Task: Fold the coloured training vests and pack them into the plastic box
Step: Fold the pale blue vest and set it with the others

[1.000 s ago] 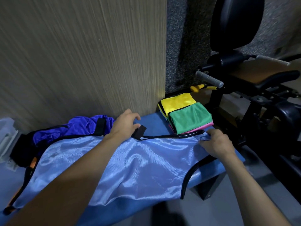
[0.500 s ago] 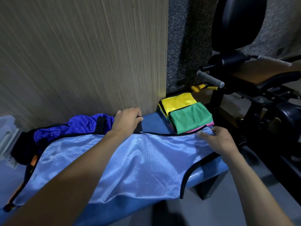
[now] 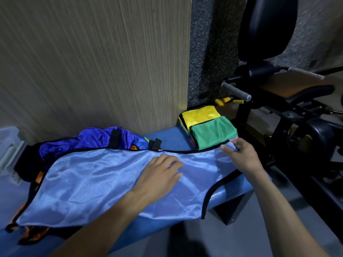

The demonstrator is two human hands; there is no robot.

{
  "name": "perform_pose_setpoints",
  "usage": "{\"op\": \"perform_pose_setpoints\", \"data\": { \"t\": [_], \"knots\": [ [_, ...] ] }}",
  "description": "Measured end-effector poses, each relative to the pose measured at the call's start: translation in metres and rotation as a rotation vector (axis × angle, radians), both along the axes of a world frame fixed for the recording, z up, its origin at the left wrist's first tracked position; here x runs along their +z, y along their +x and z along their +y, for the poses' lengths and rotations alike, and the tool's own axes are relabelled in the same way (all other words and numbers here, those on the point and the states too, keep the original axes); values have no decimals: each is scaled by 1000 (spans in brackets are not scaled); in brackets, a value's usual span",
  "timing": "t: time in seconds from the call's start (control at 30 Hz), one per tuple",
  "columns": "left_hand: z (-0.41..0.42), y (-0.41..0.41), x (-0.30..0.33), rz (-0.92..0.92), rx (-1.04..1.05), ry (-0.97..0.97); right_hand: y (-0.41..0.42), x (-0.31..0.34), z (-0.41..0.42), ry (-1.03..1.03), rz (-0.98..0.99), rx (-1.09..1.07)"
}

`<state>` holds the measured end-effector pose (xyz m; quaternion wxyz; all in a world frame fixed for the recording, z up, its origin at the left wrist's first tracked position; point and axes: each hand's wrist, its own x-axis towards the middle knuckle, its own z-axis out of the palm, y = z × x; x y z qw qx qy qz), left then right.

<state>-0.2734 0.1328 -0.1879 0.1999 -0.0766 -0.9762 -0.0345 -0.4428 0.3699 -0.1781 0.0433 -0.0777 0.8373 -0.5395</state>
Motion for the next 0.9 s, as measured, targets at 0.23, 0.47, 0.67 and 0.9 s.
{"op": "perform_pose_setpoints", "data": {
  "t": [0.23, 0.47, 0.67, 0.9],
  "knots": [
    [52, 45, 3, -211, -201, -56, -2, 5, -6, 92, -82, -16],
    [71, 50, 6, -41, -198, 88, -2, 11, -4, 3, -59, -80],
    [48, 60, 31, -244, -180, 308, 6, 20, 17, 41, -281, -43],
    [-74, 76, 71, -137, 271, 57, 42, 59, 8, -271, -451, 12]
  ]
}}
